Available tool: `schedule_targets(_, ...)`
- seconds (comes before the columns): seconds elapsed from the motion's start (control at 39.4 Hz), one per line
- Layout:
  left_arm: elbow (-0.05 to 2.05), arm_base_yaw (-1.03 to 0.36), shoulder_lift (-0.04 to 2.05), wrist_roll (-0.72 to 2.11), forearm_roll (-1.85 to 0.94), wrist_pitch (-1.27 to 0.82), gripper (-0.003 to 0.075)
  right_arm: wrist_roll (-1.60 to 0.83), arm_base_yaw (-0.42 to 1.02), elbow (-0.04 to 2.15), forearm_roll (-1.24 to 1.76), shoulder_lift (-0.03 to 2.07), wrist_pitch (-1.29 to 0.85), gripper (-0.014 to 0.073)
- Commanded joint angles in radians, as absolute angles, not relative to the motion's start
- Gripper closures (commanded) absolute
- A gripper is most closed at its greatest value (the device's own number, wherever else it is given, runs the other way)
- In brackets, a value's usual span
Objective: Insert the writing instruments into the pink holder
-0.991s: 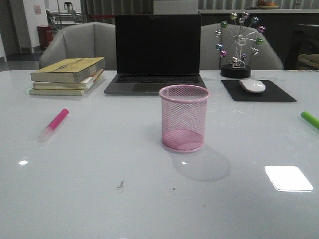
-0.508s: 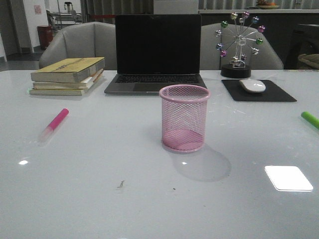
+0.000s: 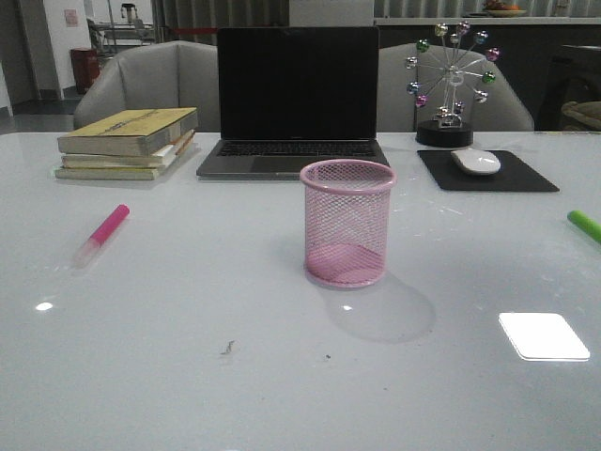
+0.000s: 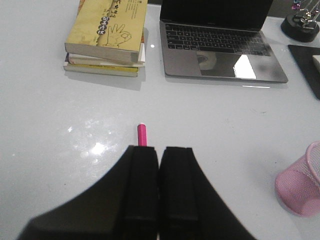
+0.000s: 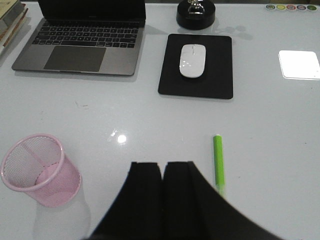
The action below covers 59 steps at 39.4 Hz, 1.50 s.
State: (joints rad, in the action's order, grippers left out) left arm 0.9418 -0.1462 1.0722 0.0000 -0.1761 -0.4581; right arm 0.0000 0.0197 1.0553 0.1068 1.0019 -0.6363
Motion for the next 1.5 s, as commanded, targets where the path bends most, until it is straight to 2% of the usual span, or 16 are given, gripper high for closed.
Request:
schedule_targets(0.0, 0.981, -0.151, 1.070, 0.007, -0.183, -0.347, 0.0561, -0.016, 0.013, 1.092, 0.104, 0.992, -0.542, 0.0416)
schedule_targets(0.23, 0.981, -0.151, 1.098, 0.032, -0.183, -0.321, 0.0394, -0.018, 0.013, 1.092, 0.096, 1.002, -0.534, 0.0057)
schedule_targets(0.33, 0.981, -0.151, 1.116, 0.032, -0.183, -0.321, 0.0336, -0.018, 0.013, 1.092, 0.092, 1.019, -0.537, -0.0016)
schedule_targets(0.48, 0.981, -0.151, 1.147, 0.032, -0.183, -0.323, 0.0303, -0.018, 0.013, 1.092, 0.091, 1.045, -0.547, -0.0022)
schedule_targets(0.97, 0.989, -0.151, 1.198, 0.032, -0.183, -0.390, 0.0302, -0.018, 0.013, 1.092, 0.028, 1.077, -0.546, -0.0022)
schedule_targets(1.22, 0.989, -0.151, 1.200, 0.032, -0.183, -0.397, 0.0262, -0.018, 0.013, 1.092, 0.027, 1.077, -0.511, -0.0022)
schedule_targets(1.47, 0.989, -0.151, 1.200, 0.032, -0.190, -0.415, 0.0262, -0.018, 0.013, 1.092, 0.027, 1.077, -0.460, -0.0022)
